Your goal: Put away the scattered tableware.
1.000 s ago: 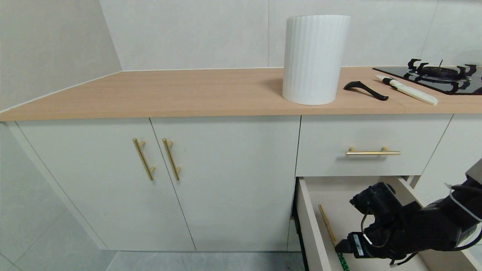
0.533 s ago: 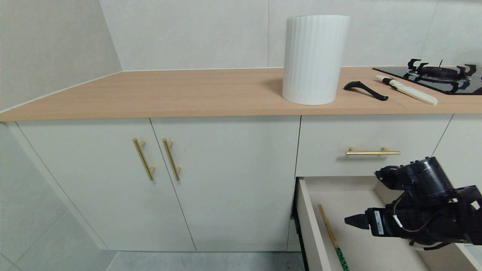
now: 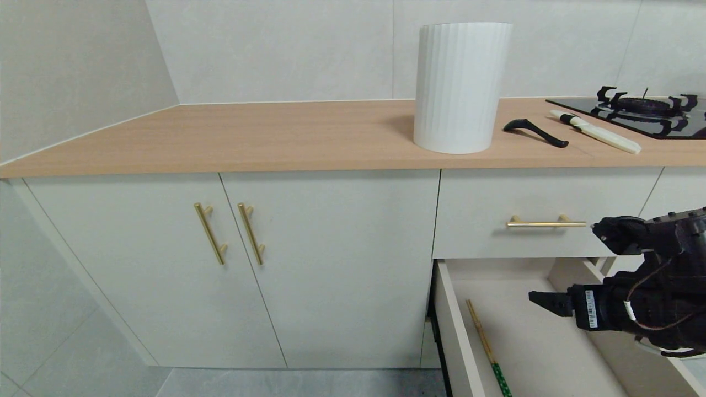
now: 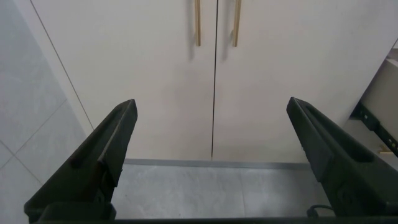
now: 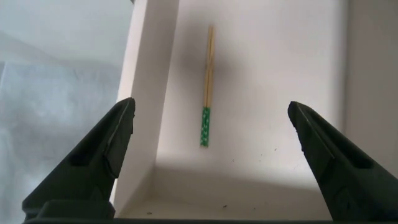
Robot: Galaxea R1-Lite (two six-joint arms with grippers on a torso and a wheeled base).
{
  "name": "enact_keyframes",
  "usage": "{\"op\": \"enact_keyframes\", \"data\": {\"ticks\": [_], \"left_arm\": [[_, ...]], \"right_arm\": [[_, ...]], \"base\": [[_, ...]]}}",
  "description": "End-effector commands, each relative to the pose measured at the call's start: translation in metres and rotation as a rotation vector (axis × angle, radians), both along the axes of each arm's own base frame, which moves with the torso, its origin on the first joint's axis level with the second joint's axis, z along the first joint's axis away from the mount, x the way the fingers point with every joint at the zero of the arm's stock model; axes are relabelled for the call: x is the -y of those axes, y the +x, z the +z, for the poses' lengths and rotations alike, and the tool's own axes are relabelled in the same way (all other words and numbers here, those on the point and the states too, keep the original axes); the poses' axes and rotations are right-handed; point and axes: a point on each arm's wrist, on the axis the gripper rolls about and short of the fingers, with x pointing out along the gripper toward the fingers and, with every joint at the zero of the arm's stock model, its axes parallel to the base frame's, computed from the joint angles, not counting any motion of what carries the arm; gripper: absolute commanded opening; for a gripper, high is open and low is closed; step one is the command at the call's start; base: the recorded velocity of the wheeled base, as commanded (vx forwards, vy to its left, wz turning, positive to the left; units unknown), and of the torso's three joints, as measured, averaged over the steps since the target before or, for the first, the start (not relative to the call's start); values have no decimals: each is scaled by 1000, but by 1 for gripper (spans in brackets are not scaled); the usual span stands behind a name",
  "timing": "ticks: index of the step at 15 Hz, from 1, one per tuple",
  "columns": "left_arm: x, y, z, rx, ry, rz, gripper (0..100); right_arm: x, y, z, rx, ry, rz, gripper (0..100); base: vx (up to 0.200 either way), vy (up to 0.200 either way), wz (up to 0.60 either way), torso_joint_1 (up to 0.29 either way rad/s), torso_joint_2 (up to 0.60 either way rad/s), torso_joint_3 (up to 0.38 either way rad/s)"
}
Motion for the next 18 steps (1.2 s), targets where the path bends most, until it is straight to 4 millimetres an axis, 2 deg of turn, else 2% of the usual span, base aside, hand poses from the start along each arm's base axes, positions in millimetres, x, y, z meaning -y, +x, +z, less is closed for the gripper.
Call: {"op": "enact_keyframes", "data": {"ticks": [1,4,8,18], "left_arm": [[0,0,0,0,0,1,100],[0,0,0,0,0,1,100],[0,0,0,0,0,1,100],[0,0,0,0,0,1,100]], "right_arm": [[2,-5,8,36,8,-1,100],[4,-9,14,70,8,-13,100],[3,-8,12,62,2,-16,100],[3,-8,12,61,1,-15,100]], "base": [[0,0,0,0,0,0],[0,0,0,7,-37,-19],[0,0,0,69,-251,-248],[0,0,0,183,-501,-290]]}}
